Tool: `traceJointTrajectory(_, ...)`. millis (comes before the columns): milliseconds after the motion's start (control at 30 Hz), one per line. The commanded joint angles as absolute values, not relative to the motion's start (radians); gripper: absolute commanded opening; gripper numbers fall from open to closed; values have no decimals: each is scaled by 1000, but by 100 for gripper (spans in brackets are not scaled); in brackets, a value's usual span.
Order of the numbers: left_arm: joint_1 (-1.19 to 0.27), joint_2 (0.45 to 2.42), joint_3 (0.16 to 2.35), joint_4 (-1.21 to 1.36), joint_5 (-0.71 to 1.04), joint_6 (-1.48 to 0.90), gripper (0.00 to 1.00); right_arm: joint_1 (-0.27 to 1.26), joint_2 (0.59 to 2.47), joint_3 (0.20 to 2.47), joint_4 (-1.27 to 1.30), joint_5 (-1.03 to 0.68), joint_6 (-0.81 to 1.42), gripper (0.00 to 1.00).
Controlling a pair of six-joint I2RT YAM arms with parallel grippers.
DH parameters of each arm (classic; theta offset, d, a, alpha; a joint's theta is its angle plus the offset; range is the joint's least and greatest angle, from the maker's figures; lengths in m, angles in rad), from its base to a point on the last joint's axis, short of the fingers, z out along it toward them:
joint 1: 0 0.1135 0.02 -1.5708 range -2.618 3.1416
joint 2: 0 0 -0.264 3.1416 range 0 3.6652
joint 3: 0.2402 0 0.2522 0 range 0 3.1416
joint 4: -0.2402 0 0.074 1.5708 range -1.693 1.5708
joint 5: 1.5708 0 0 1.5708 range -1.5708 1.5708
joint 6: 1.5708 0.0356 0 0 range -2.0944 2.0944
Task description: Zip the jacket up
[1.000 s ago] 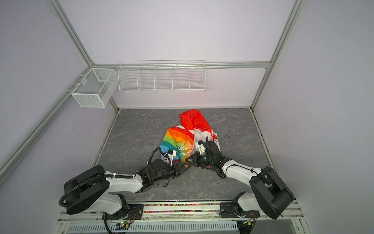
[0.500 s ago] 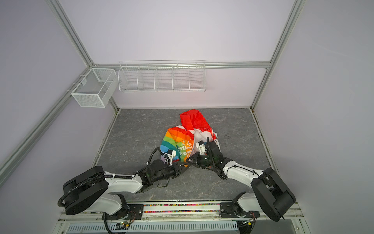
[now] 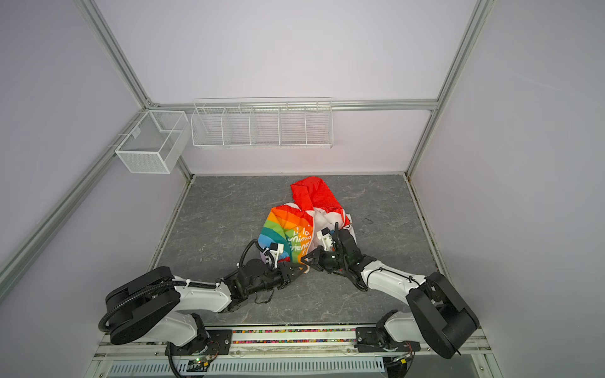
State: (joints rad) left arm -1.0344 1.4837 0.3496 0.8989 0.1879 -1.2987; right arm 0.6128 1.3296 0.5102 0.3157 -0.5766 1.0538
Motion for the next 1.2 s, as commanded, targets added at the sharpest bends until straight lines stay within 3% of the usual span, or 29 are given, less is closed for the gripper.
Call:
traceJointTrajectory(0,-1035,1507,374,962,213,-1295,11,616,1320,499,338,-591,1053,6)
traceJointTrajectory(267,-1040,1517,377,984,217,-1280,1,615,1326,499,341,-590,1053,6)
traceJointTrajectory(1167,-1042,1527,369,1028,224,-1278,10,612,1323,499,338,-592,1055,6)
